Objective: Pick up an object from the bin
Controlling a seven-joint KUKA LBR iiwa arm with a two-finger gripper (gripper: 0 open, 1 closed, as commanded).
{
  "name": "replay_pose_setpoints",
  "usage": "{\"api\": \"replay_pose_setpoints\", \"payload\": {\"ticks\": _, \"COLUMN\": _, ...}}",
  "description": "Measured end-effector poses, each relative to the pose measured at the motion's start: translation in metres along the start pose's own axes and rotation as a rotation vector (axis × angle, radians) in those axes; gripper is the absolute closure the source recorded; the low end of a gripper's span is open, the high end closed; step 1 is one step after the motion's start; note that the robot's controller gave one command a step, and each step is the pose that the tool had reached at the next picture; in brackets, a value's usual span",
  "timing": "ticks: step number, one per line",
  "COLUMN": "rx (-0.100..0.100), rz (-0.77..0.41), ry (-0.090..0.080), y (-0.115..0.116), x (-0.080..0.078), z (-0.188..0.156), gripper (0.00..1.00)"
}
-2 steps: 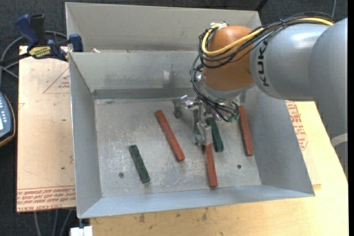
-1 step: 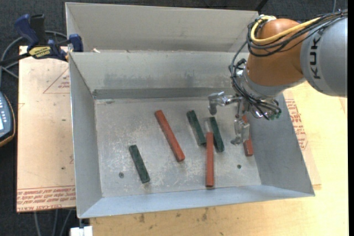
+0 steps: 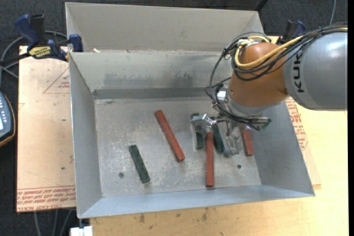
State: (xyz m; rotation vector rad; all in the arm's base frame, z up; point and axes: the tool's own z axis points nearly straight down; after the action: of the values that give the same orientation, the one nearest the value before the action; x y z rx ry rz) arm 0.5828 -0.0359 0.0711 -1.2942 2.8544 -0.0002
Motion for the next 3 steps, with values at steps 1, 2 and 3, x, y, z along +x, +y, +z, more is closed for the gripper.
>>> {"api": "replay_pose_setpoints", "payload": {"ticks": 1, "rx": 0.002, "rz": 0.002, "ry": 0.0, "y": -0.002, "x": 0.0, "z": -0.002, "gripper": 1.0}}
{"api": "replay_pose_setpoints", "payload": {"ticks": 2, "rx": -0.001, "rz": 0.002, "ry": 0.003, "y": -0.001, "x": 0.002, "z": 0.0, "gripper": 0.0}}
{"api": "replay_pose_setpoints", "payload": {"ticks": 3, "rx": 0.001, "rz": -0.033, "ry": 0.002, "y": -0.04, "x": -0.012, "z": 0.001, "gripper": 0.0}}
